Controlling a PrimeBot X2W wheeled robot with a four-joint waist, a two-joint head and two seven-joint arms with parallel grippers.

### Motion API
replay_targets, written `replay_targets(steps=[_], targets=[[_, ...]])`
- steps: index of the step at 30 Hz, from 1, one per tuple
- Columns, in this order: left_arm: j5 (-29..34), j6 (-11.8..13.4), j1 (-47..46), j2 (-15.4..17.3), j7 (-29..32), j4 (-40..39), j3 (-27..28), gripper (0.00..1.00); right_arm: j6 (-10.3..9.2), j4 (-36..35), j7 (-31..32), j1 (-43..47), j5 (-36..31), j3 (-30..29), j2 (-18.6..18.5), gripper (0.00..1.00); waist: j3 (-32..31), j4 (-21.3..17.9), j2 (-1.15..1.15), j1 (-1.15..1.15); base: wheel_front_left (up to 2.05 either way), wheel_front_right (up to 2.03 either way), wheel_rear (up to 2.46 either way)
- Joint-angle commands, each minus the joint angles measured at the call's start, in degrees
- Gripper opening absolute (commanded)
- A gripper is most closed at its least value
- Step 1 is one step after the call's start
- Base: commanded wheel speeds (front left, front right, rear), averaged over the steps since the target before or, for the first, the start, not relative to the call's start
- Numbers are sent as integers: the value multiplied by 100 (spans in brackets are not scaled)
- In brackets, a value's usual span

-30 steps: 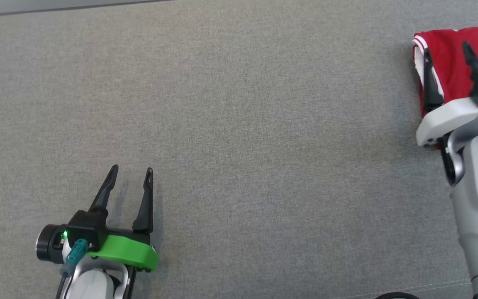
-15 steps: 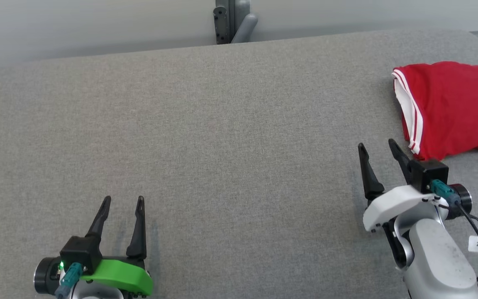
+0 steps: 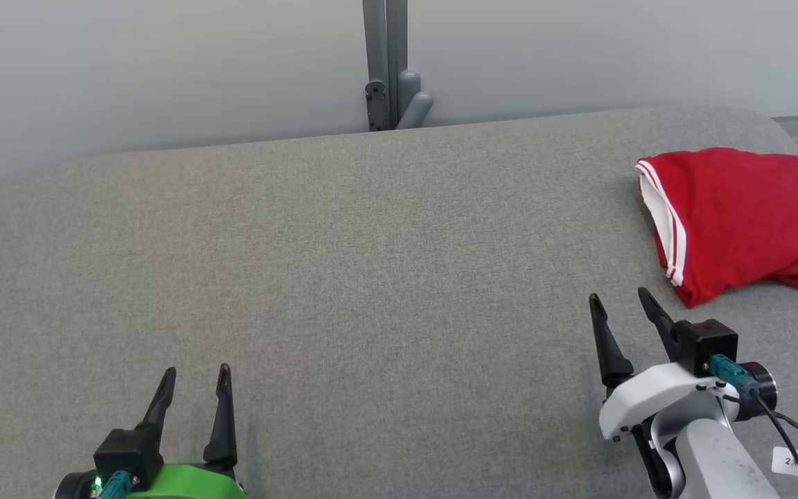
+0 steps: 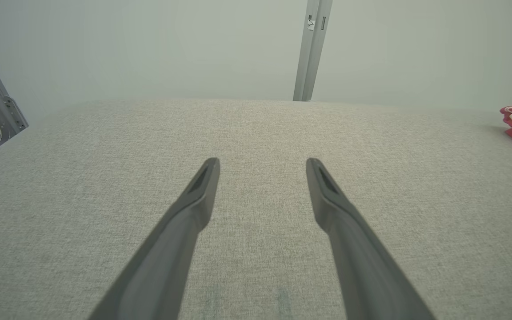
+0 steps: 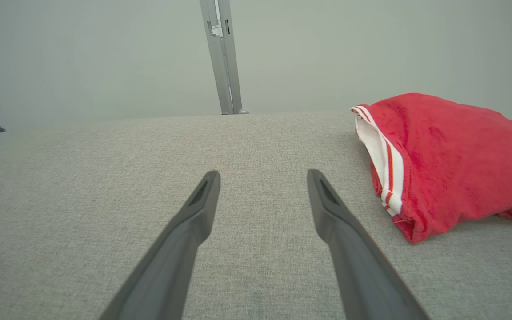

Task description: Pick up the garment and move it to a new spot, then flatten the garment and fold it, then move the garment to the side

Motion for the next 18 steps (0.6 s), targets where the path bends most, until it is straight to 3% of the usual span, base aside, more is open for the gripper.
replay_targets(steps=[1,18], targets=[[-20,24,53,9,5,-3,25,100,-9,-33,1,73,-4,18,-13,100,-70,-9,0,0,0,0,0],[-24,170,263,9,5,57,110,100,-8,-178,1,532,183,242,-11,100,-368,-37,0,0,0,0,0]])
